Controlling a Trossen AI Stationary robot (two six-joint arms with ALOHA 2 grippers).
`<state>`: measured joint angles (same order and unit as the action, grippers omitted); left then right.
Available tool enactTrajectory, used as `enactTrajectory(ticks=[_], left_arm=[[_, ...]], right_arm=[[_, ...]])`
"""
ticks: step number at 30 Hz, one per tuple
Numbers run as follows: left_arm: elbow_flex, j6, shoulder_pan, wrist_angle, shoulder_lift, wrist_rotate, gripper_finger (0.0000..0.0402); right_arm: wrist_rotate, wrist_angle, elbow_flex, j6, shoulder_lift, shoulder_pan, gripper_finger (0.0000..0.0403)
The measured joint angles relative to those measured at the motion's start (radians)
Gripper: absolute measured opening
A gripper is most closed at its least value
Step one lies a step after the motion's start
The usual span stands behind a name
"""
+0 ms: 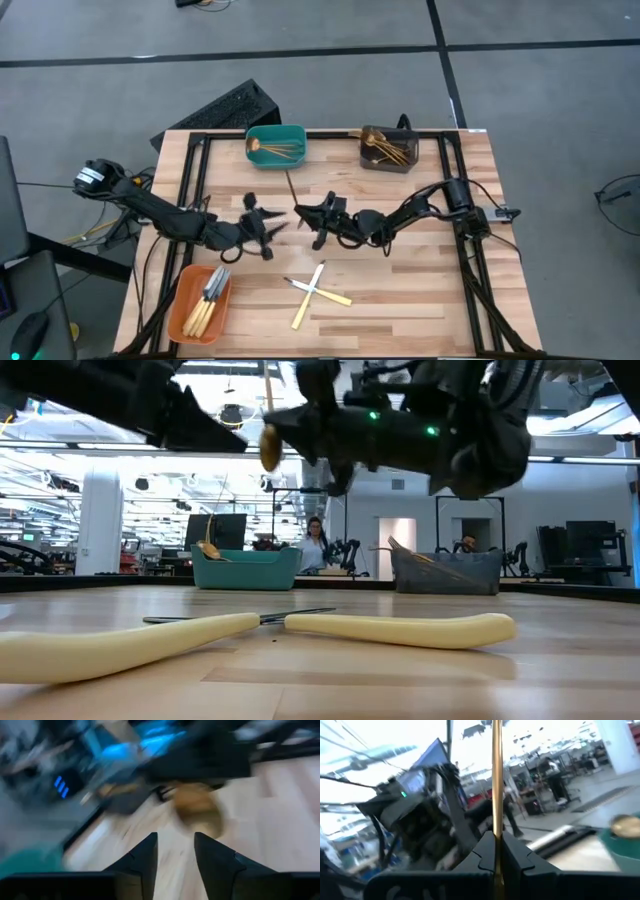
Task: Sort silverware by color (type)
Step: Put the gold spoon into the green bin
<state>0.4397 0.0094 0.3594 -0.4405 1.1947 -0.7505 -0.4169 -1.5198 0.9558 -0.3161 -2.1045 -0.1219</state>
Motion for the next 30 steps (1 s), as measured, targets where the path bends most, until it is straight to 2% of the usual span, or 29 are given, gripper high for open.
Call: enactTrajectory(ticks=[3,5,9,13,15,17,21,23,26,30], left_arm=[[0.0,0.167,0.0,-0.15,0.072,0.09,0.0133],[0.0,0.211,0.0,-0.192,0.119,0.118,0.0145],[0.005,0.21,-0.001,-0.254,0.189,0.001,0.0169],[0.005,0.214,0.001,-0.3,0.208,-0.121,0.0185],[0.005,0.225,0.001,-0.326,0.204,-0.125,0.0187],[0.005,0.252,0.002,-0.366,0.204,-0.08,0.0186],[0.005,0.304,0.002,-0.427,0.204,0.01,0.0168],[0.005,0.309,0.001,-0.436,0.204,0.015,0.0152],[0.005,0.309,-0.001,-0.441,0.204,0.011,0.0113],[0.005,0.306,-0.001,-0.438,0.204,0.001,0.0042]], right_arm=[[0.003,-0.022,0.036,0.033,-0.013,-0.008,0.0031],[-0.017,-0.044,0.057,0.097,-0.013,-0.015,0.0031],[-0.048,-0.044,0.078,0.188,-0.003,-0.024,0.0031],[-0.053,-0.044,0.084,0.192,-0.002,-0.023,0.0031],[-0.056,-0.038,0.084,0.192,-0.002,-0.022,0.0031],[-0.058,-0.036,0.084,0.192,-0.002,-0.022,0.0031],[-0.082,-0.037,0.084,0.193,-0.002,-0.022,0.0031],[-0.081,-0.034,0.084,0.193,-0.002,-0.022,0.0031],[-0.081,-0.011,0.084,0.187,-0.001,-0.019,0.0037],[-0.069,0.001,0.084,0.186,-0.001,-0.019,0.0039]])
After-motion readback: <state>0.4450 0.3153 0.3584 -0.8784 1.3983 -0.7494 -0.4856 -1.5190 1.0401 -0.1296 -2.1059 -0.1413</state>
